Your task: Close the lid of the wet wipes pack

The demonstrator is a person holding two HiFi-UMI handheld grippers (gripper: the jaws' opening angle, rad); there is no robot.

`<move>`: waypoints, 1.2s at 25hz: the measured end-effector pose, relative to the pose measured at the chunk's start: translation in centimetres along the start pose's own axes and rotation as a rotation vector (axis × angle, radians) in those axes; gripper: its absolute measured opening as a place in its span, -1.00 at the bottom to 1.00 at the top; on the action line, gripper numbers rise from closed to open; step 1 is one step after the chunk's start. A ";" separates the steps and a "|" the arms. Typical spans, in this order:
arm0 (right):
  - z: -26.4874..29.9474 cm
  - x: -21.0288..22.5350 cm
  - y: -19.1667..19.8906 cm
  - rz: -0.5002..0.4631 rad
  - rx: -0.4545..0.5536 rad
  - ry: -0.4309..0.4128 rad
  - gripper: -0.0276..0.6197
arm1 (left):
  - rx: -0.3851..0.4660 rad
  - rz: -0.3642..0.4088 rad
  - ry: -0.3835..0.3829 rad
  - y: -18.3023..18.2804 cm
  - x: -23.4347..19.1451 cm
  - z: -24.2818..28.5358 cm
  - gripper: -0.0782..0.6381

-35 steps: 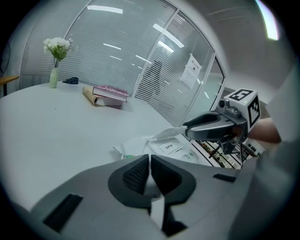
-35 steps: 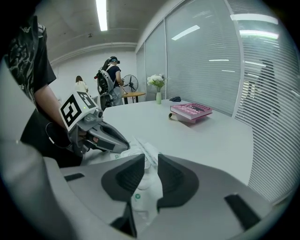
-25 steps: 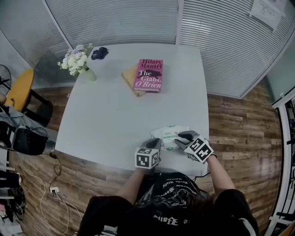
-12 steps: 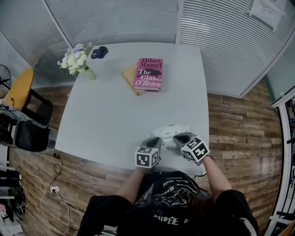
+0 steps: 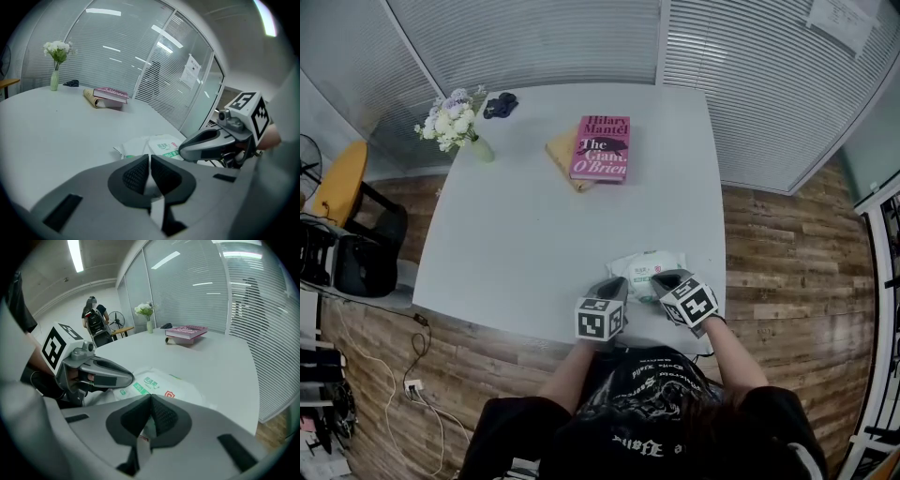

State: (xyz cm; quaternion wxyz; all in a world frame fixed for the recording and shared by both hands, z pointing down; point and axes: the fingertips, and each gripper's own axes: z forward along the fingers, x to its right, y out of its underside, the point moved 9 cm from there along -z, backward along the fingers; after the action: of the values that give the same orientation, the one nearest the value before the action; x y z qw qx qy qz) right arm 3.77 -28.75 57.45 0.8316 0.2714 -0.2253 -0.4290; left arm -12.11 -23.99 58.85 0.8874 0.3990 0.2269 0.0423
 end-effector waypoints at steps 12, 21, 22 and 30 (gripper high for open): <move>0.6 0.0 -0.4 0.093 -0.050 0.031 -0.91 | 0.001 -0.004 -0.001 -0.1 -0.2 0.1 -0.75; 0.7 -0.3 -1.6 0.111 -0.172 0.074 -0.91 | -0.006 -0.017 -0.005 0.0 -0.1 0.2 -0.75; 0.5 0.0 -1.4 0.140 -0.146 0.059 -0.91 | -0.006 -0.019 -0.001 0.0 0.0 0.2 -0.75; 0.1 0.0 0.3 0.218 0.028 0.021 -0.92 | -0.010 0.038 -0.015 -0.2 0.1 0.4 -0.75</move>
State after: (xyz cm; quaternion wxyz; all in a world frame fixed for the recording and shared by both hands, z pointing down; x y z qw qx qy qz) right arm 3.90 -28.69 57.68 0.8719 0.2611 -0.2508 -0.3298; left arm -11.86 -24.37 58.91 0.8903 0.3989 0.2123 0.0572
